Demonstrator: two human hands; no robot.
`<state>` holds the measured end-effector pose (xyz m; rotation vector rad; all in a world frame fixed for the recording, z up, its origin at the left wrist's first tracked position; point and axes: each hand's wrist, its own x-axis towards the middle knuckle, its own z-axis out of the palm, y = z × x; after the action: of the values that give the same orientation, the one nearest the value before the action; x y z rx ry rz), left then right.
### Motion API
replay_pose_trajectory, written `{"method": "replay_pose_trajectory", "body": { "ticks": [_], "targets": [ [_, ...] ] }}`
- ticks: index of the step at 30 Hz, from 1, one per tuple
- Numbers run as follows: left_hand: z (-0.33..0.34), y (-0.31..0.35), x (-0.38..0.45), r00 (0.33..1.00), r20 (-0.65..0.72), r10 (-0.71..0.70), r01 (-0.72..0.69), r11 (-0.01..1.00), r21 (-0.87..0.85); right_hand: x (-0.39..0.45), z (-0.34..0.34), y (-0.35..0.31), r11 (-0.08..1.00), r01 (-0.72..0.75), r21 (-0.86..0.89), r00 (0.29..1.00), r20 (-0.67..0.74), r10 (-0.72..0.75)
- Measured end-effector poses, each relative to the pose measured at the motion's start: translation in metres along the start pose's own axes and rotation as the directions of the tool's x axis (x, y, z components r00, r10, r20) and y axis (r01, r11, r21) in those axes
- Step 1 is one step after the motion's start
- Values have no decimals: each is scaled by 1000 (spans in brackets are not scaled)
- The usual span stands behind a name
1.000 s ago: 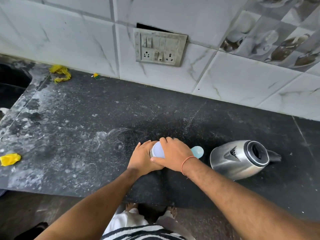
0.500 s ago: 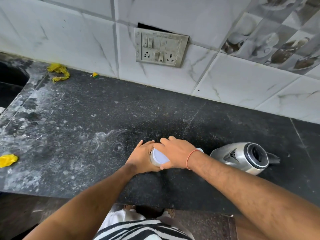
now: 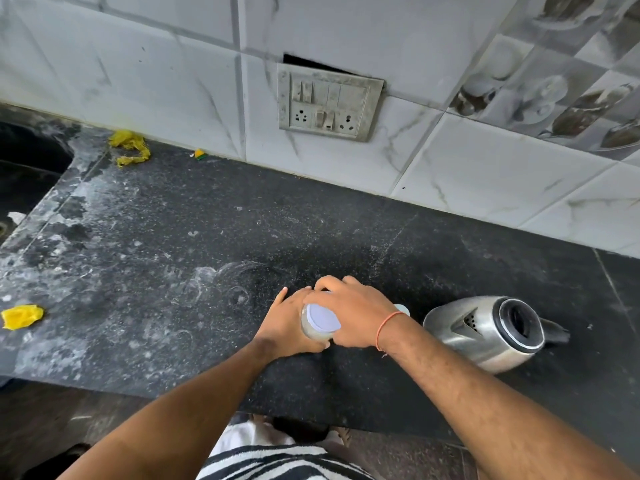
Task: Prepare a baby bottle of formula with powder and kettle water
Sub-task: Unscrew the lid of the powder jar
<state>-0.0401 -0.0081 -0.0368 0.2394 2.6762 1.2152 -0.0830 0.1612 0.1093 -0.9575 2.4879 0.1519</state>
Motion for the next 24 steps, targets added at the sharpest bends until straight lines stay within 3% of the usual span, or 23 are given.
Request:
{"method": "replay_pose_trajectory", "body": {
  "ticks": [4,10,15,20,24],
  "targets": [
    [0,0,0,1000,4,-6,6,1000,15,1,-4,-6,993,-110,46,991,-69,113],
    [-2,3,1,1000,7,-14,14,999,38,-3,-5,-7,1000,30,6,995,-94,-29],
    [0,0,1,1000,15,-12,11,999,45,-2,-2,-9,998,-63,10,991,-120,64],
    [-2,5,0,1000,23,-5,4,997,71,-5,0,-9,998,58,27,992,-114,-55],
    [0,2,2,1000,26,2,-4,998,67,-5,-2,-10,999,-43,29,989,-139,46]
  ]
}}
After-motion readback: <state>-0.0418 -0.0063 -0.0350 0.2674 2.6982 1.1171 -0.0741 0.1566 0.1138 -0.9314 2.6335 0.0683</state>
